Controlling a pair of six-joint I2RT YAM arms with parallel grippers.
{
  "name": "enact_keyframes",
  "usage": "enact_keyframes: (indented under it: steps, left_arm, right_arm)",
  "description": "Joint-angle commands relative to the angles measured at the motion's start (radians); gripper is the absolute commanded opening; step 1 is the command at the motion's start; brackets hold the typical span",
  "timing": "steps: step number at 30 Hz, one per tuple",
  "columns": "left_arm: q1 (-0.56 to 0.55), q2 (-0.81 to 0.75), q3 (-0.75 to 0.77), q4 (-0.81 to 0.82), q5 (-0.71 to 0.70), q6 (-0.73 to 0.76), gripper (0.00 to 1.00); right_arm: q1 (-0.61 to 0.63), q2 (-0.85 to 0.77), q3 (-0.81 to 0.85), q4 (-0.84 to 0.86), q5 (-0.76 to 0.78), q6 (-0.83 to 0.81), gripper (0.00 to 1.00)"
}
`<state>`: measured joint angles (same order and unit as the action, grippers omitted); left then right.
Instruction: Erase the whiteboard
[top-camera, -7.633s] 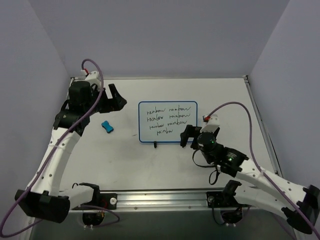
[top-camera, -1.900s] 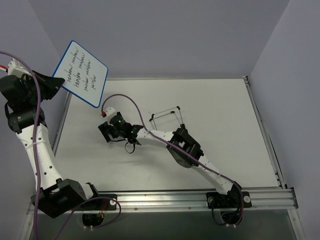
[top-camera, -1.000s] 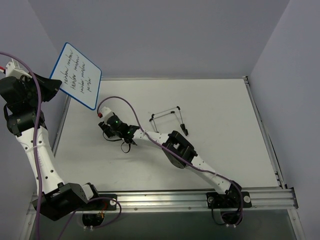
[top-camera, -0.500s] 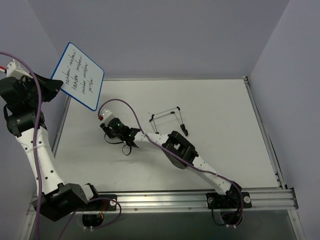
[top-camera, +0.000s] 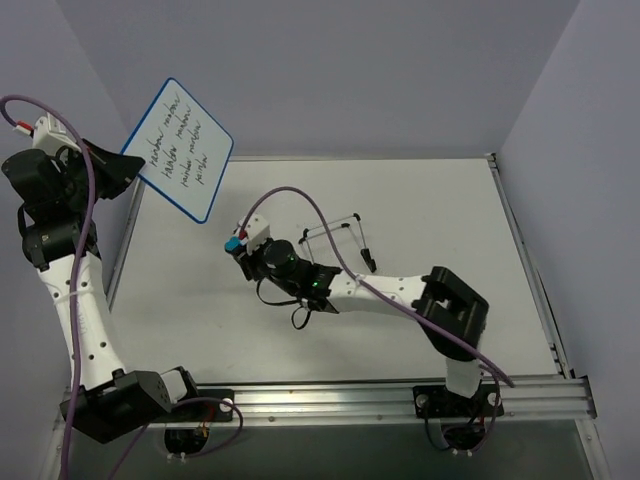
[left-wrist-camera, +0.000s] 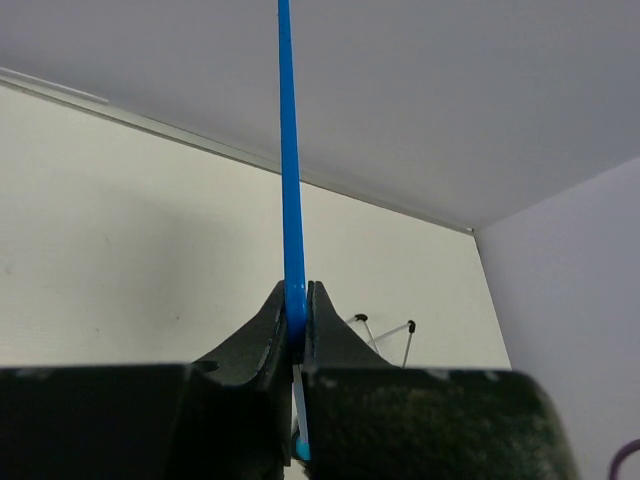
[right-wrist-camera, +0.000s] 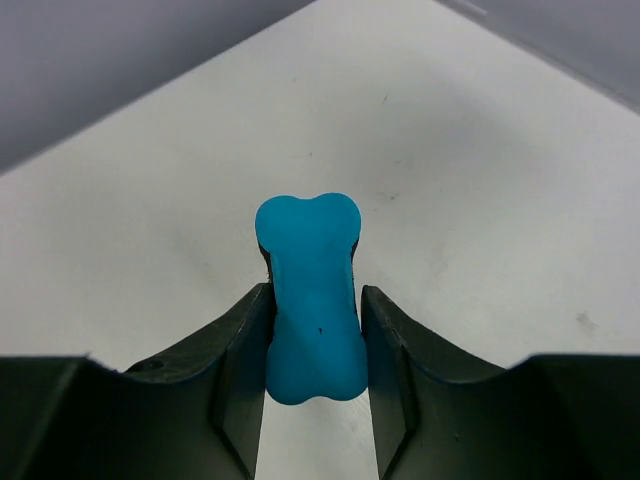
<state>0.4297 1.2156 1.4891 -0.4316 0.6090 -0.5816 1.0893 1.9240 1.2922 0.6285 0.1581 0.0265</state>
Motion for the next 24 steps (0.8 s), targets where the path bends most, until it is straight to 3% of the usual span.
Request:
enact_keyframes:
  steps: [1,3,7,12,17,24]
  left_arm:
    - [-0.057,-0.039,0.040,0.172,0.084,0.028,0.02]
    - [-0.127,-0.034,0.048,0.160,0.081,0.060,0.02]
    - [-0.200,-0.008,0.079,0.155,0.103,0.050,0.02]
    - [-0.290,-0.002,-0.032,0.491,0.267,-0.170,0.02]
    - [-0.397,0.005,-0.079,0.516,0.250,-0.204,0.02]
    - [-0.603,0.015,-0.248,0.626,0.117,-0.274,0.02]
  right_arm:
    - [0.009,-0.225,-0.121,0.040,0.107,0.035,0.08]
    - [0.008,-0.383,-0.190,0.001,0.182,0.061,0.02]
    - [0.009,-0.643,-0.355,-0.076,0.291,0.099,0.03]
    - [0.007,-0.844,-0.349,-0.191,0.325,0.073,0.03]
    - [0.003,-0.905,-0.331,-0.171,0.331,-0.011,0.03]
    - [-0.005,-0.803,-0.278,-0.073,0.264,-0.120,0.03]
